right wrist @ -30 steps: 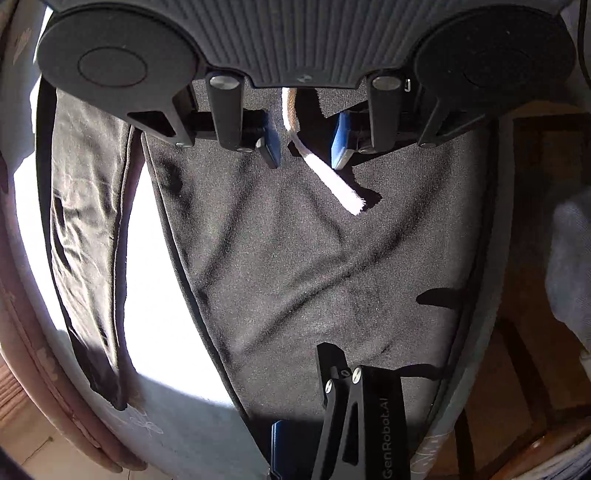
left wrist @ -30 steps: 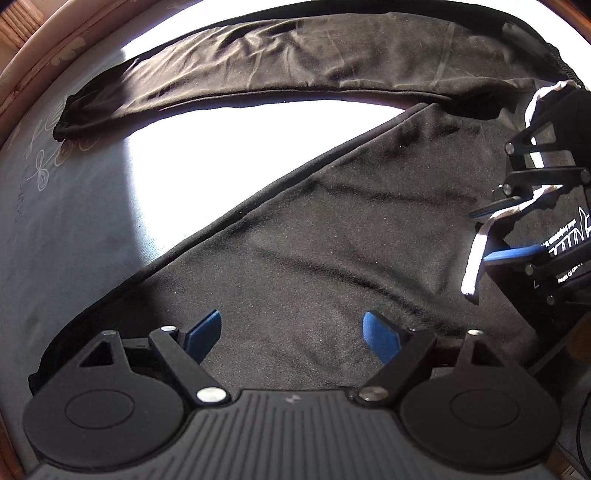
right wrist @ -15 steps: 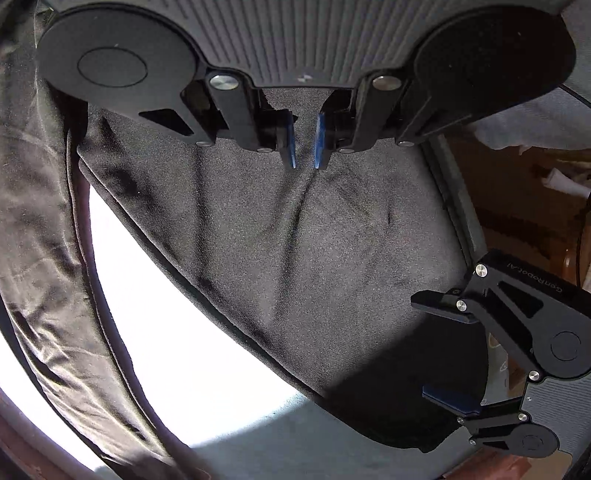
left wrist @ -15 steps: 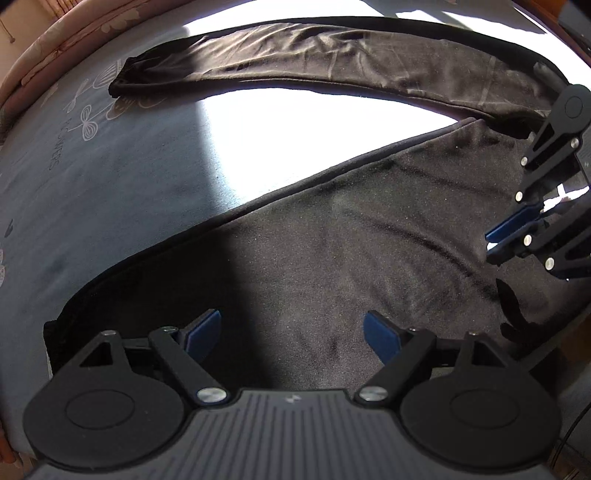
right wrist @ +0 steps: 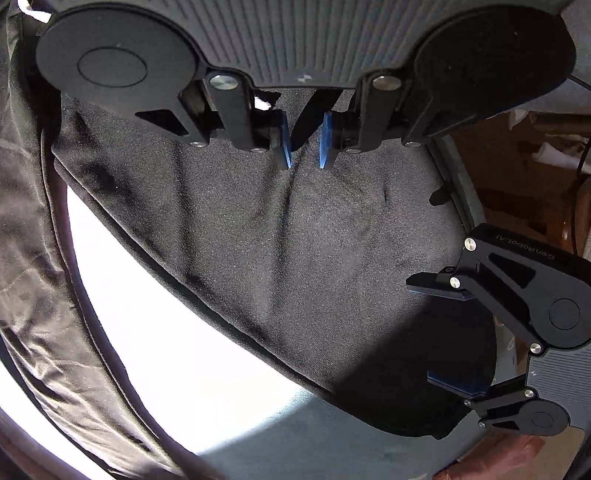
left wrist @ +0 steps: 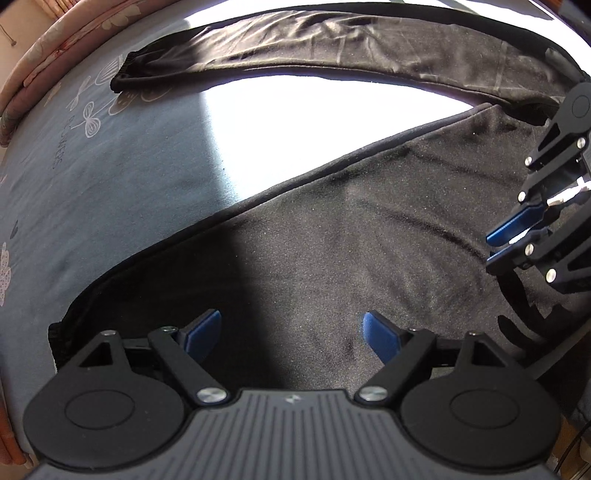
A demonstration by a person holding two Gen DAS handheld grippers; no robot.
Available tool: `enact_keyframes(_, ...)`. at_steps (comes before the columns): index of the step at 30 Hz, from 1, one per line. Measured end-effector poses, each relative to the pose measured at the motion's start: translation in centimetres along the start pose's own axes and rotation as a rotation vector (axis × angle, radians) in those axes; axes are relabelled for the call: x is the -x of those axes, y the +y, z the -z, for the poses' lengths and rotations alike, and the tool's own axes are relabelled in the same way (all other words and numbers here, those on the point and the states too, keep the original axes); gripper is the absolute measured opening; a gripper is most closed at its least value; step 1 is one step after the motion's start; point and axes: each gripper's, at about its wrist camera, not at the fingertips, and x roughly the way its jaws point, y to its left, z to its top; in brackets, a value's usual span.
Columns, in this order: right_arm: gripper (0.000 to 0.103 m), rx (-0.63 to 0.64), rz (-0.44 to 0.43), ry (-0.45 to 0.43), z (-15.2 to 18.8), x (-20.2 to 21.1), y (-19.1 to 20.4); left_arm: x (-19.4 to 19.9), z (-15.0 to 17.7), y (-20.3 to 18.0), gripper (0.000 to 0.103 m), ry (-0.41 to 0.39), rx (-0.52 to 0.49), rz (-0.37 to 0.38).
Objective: Fold clothes
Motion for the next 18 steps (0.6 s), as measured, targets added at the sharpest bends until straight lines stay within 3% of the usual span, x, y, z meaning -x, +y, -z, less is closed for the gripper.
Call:
enact_keyframes(6,0.021,-0.064,-0.002,-0.039,2.9,2.3,-3.2,0.4,-2.7,-3.7,0.085,-0.017,-0.041,-0.011)
enact_keyframes(12,0.023,-0.143,0.025,-0.08,7.0,5.7,-7.7,1.1,-6.3,-9.3,0.085,-0.085,-0.078,0.038)
enact_keyframes(18,0.027,-0.292,0.08,-0.096,13.0,8.3,-12.4,0.5,-7.3,-15.6,0.085,-0.122,-0.174,0.15)
